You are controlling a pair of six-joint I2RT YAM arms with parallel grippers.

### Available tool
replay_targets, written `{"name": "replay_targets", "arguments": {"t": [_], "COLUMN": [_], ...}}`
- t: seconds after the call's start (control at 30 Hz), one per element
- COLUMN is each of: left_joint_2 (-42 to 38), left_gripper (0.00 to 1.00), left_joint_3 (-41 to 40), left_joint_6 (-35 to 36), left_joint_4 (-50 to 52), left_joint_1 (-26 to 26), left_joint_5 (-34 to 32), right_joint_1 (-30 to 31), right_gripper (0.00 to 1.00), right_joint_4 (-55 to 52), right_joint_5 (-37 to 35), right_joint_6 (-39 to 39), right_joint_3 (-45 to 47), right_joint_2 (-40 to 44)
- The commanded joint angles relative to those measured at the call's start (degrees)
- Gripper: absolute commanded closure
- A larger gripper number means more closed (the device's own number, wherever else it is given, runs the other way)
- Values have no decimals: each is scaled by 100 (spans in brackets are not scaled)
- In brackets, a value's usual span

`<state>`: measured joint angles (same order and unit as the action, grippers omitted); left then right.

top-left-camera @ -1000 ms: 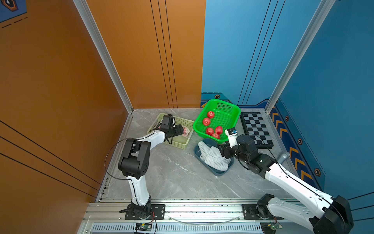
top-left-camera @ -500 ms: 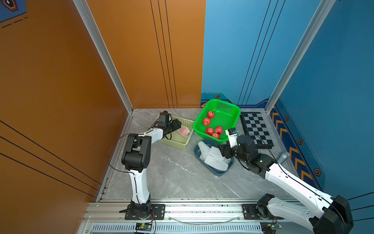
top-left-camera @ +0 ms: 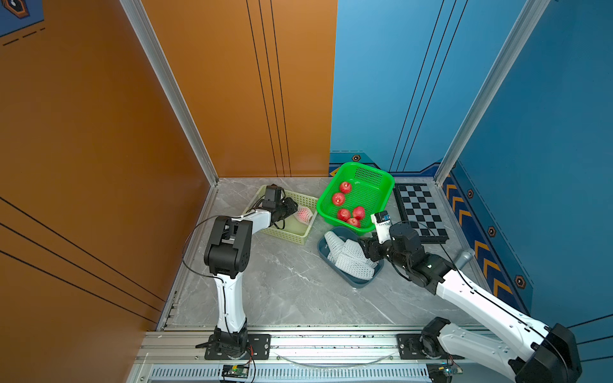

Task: Remove foam nets from apples
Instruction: Pick up the apple from the basket.

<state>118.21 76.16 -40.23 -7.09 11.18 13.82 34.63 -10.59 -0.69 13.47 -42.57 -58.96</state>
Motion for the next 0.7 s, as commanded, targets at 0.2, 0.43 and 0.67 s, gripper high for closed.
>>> {"name": "replay_targets", "arguments": {"t": [0.2,0.43,0.67], "left_joint_2": [60,-512,-1261], "left_gripper": [98,100,100], "left_joint_3": [172,-130,-711], "left_joint_6": [2,-116,-672], "left_joint_4": [1,-263,-968], "left_joint_1": [37,-46,-289], "left_joint_5": [15,213,823], "right_joint_1": [36,42,60], "right_gripper": [35,35,35], "right_joint_4": [-99,-58,59], "right_joint_5": [-179,-152,-82], "right_joint_6": [-63,-82,-73], "right_joint_3": [107,95,111], "right_joint_2": [147,118,58]}}
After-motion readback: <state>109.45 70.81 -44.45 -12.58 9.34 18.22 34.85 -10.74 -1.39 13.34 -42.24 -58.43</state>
